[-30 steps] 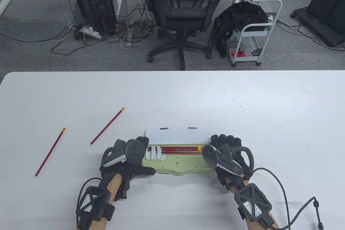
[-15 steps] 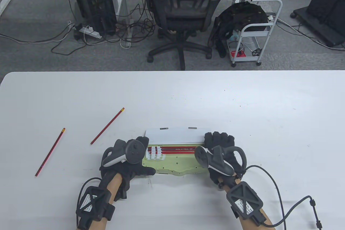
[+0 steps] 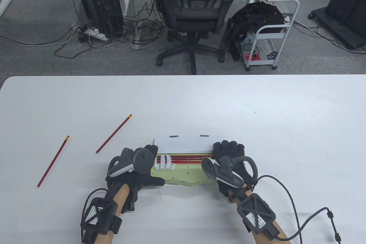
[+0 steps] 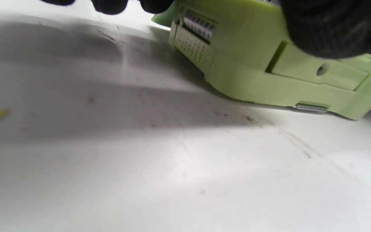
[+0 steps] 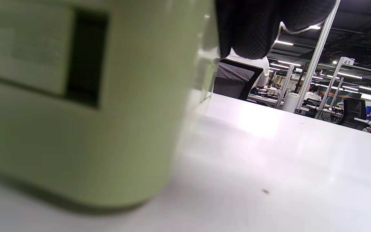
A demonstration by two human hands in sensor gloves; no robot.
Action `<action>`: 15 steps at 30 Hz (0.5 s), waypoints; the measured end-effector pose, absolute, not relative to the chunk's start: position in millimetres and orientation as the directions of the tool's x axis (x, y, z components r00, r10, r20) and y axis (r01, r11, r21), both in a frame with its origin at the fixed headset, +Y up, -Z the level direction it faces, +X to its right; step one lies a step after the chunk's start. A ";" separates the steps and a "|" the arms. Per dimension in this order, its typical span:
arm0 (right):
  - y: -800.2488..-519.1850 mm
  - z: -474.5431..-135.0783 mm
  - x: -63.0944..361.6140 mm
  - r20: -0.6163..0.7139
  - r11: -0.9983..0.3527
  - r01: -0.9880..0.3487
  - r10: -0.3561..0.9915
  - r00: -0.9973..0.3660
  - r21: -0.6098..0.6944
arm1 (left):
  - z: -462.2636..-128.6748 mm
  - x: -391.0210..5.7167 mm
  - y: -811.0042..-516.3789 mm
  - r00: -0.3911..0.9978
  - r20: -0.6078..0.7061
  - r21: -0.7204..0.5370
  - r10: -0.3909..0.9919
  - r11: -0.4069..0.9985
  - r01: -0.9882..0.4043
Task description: Organize multifunction pencil case
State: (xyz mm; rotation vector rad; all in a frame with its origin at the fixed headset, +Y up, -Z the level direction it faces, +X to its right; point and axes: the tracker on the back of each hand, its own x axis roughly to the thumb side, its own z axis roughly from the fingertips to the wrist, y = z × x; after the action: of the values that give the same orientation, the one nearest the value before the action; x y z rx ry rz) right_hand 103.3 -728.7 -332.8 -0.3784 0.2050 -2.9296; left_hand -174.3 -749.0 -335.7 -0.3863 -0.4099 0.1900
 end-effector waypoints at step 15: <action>-706.8 -336.6 162.1 0.336 -0.992 -0.123 0.129 -0.933 0.039 | -335.6 -174.9 -748.7 0.900 0.350 -0.402 0.261 0.909 -0.107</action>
State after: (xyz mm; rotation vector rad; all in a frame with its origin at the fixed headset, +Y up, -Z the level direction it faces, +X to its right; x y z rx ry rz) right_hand 162.1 -706.8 -336.6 -0.5623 -0.0279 -3.2213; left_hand -174.9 -748.7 -335.6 -0.3855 -0.4106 0.1957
